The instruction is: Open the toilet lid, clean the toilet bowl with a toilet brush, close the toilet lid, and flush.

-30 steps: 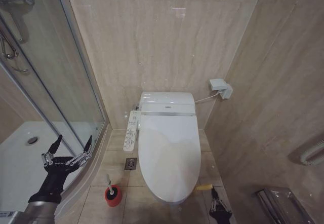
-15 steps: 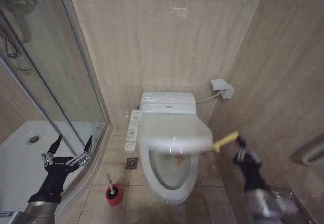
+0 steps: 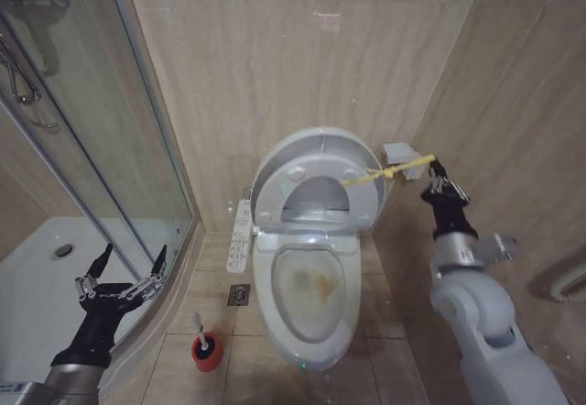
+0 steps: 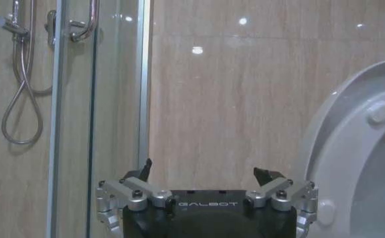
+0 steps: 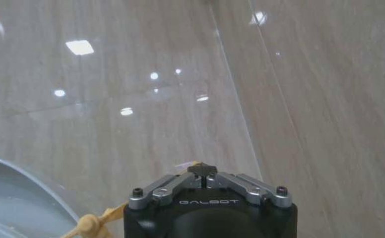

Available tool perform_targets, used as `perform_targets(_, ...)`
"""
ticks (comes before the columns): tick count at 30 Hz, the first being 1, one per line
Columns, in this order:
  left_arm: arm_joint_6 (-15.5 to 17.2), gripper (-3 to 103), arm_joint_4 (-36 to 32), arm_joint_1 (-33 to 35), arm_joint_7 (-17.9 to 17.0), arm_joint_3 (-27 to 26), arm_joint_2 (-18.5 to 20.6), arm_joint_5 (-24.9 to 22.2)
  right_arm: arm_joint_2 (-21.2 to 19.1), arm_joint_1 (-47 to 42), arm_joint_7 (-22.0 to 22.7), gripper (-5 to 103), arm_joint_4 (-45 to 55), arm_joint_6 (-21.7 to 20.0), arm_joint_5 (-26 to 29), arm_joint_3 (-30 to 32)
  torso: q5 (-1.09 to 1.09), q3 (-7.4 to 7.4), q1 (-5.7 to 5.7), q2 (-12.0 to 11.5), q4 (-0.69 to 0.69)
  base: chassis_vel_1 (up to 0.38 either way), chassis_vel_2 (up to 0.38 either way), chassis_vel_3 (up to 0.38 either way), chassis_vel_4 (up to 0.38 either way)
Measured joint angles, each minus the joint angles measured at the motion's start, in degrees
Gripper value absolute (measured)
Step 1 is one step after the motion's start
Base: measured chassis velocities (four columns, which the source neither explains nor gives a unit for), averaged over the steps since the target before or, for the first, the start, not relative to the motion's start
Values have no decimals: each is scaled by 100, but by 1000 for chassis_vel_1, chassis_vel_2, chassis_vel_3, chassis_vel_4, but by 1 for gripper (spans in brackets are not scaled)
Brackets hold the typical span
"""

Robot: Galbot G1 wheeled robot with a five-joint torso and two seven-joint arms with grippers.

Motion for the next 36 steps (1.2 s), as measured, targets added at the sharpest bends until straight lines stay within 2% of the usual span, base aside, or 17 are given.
perform_targets(2,0,100,0,0,0,0,0,0,-55,312,82,0,-268,-64,129,-27,0,0,0,0,2,0,0,0,0)
perform_targets(11,0,100,0,0,0,0,0,0,-142,1559,300,0,-1326,-65,101,-441,0,0,0,0,2,0,0,0,0)
perform_targets(16,0,100,0,0,0,0,0,0,-217,2210,337,0,-1966,9,-61,-851,1,0,0,0,-2,0,0,0,0)
perform_targets(18,0,100,0,0,0,0,0,0,-237,2627,337,0,-2499,114,-234,-1221,1,0,0,0,-9,0,0,0,0)
perform_targets(21,0,100,0,0,0,0,0,0,-237,2893,312,0,-2889,208,-362,-1511,1,-1,-1,0,-9,0,0,0,0)
perform_targets(30,0,100,0,0,0,0,0,0,-210,3363,194,0,-3630,367,-586,-1957,0,-1,-1,0,-5,0,0,0,0)
perform_targets(36,0,100,0,0,0,0,0,0,-317,3075,10,0,-3248,300,-481,-1878,1,-1,-1,0,-6,0,0,0,0)
